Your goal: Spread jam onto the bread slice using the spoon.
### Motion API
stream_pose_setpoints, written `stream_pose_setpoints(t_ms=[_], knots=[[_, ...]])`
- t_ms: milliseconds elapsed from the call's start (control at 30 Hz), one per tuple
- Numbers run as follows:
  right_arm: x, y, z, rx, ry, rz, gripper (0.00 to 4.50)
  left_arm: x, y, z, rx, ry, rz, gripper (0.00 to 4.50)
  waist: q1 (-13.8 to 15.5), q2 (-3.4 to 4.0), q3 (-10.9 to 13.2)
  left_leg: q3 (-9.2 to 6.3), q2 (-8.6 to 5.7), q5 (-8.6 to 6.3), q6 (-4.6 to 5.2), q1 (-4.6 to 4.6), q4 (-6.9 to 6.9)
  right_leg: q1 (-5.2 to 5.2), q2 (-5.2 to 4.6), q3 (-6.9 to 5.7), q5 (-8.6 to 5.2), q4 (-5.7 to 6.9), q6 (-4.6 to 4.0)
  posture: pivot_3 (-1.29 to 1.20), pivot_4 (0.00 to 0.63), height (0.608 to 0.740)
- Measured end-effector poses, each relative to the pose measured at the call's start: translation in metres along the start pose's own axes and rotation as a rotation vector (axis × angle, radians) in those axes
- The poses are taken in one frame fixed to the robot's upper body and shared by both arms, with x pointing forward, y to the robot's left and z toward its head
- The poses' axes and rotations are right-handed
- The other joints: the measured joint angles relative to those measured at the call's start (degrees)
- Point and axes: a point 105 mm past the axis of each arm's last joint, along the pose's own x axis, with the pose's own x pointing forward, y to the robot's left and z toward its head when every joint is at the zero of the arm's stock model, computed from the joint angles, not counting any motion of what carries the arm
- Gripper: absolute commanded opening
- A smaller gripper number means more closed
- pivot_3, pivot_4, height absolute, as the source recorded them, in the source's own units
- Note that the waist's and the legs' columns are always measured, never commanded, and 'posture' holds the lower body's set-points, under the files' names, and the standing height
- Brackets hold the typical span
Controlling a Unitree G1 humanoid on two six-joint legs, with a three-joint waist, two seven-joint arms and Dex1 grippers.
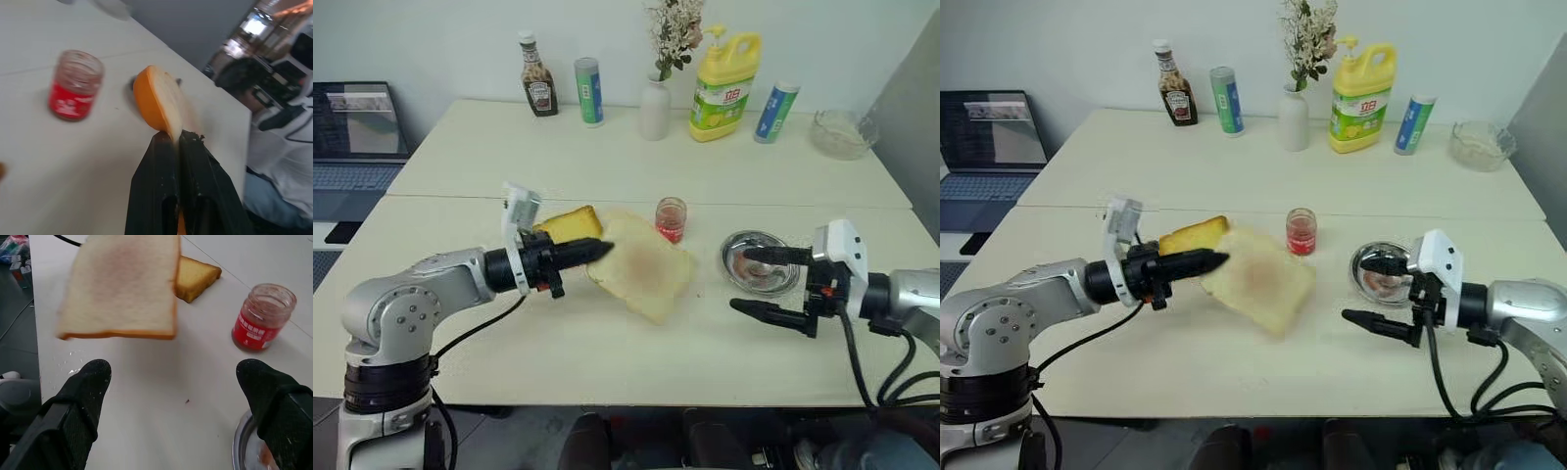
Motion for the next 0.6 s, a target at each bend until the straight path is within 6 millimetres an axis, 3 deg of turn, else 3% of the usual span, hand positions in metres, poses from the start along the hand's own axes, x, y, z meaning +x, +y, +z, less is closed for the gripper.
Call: stream_pose_setpoints(t_ms=[100,200,333,600], knots=[[-0.009,0.007,0.0,0.027,0.009,0.007,4.5,0.006,-0.011,-0.005,0.0,0.075,-0.091,0.04,-0.1,0.02,0.0,-0.01,0.01,0.0,0.0,0.04,0.0,0.01,0.04,0.01,-0.11,0.03,0.14,0.0,0.15,0.74],[-0.016,0.023,-0.005,0.078,0.037,0.039,4.5,0.014,-0.011,-0.025,0.038,0.206,-0.157,0.04,0.1,0.06,0.0,0.02,-0.04,0.0,0.0,0.05,-0.01,0.03,0.03,0.04,-0.11,-0.01,0.13,0.0,0.15,0.74],[-0.016,0.042,-0.007,0.091,0.064,0.091,4.5,0.032,0.006,-0.058,0.103,0.334,-0.213,0.04,0.2,0.04,0.0,0.05,-0.05,0.0,0.0,0.02,0.05,0.05,0.01,0.06,-0.12,-0.05,0.13,0.0,0.15,0.74],[-0.008,0.053,-0.01,0.099,0.077,0.117,4.5,0.058,0.038,-0.074,0.287,0.397,-0.2,0.04,0.2,0.04,0.0,0.04,-0.04,0.0,0.01,-0.03,0.05,0.02,0.03,0.06,-0.12,-0.07,0.15,0.0,0.15,0.74]])
